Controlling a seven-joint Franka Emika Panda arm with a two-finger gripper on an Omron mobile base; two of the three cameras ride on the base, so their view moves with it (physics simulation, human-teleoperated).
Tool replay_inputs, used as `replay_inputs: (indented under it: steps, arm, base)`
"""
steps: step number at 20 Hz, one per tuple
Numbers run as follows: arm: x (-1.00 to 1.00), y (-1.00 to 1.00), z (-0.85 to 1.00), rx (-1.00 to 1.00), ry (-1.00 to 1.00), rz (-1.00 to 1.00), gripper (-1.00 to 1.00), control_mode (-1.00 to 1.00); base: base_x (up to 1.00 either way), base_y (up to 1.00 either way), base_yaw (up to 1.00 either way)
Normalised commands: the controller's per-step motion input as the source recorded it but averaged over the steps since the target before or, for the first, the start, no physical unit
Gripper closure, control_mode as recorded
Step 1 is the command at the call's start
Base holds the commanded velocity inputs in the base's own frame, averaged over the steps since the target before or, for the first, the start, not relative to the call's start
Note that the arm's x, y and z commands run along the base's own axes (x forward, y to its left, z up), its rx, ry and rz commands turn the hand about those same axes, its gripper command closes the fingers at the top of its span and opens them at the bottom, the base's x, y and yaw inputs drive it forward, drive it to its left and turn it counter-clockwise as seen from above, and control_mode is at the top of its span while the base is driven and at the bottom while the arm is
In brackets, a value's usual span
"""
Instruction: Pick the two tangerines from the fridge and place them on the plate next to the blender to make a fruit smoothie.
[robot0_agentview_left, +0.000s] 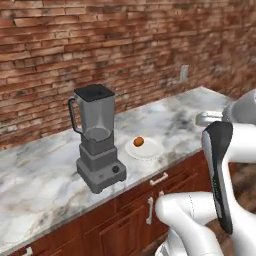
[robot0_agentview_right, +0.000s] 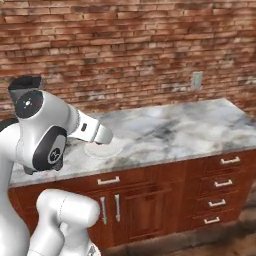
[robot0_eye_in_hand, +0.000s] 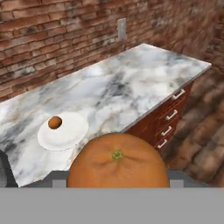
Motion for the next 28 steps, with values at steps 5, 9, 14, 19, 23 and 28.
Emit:
replay_inputs:
  steps: [5,9,14,19,23,28]
  arm:
    - [0.00,0.00,0.00,0.00,0.00,0.00,1.00,1.00]
    - [0.00,0.00,0.00,0.00,0.00,0.00,1.00,1.00]
    - [0.37,-0.42,-0.38,0.03,0.23,0.10,1.00,-1.00]
    - [0.40,-0.27,-1.00,0.00,0.68,0.00,1.00,-1.00]
    - [0.38,-0.32,-1.00,0.00,0.49,0.00,1.00,-1.00]
    - [0.26,-0.56,-0.96,0.11,0.11,0.00,1.00,-1.00]
  base:
    - [0.73,-0.16,0.89]
    - [0.81,-0.62,0.67]
    - [0.10,-0.11,0.06]
    - [0.00,0.00,0.00]
    - [0.00,0.00,0.00]
    - [0.00,0.00,0.00]
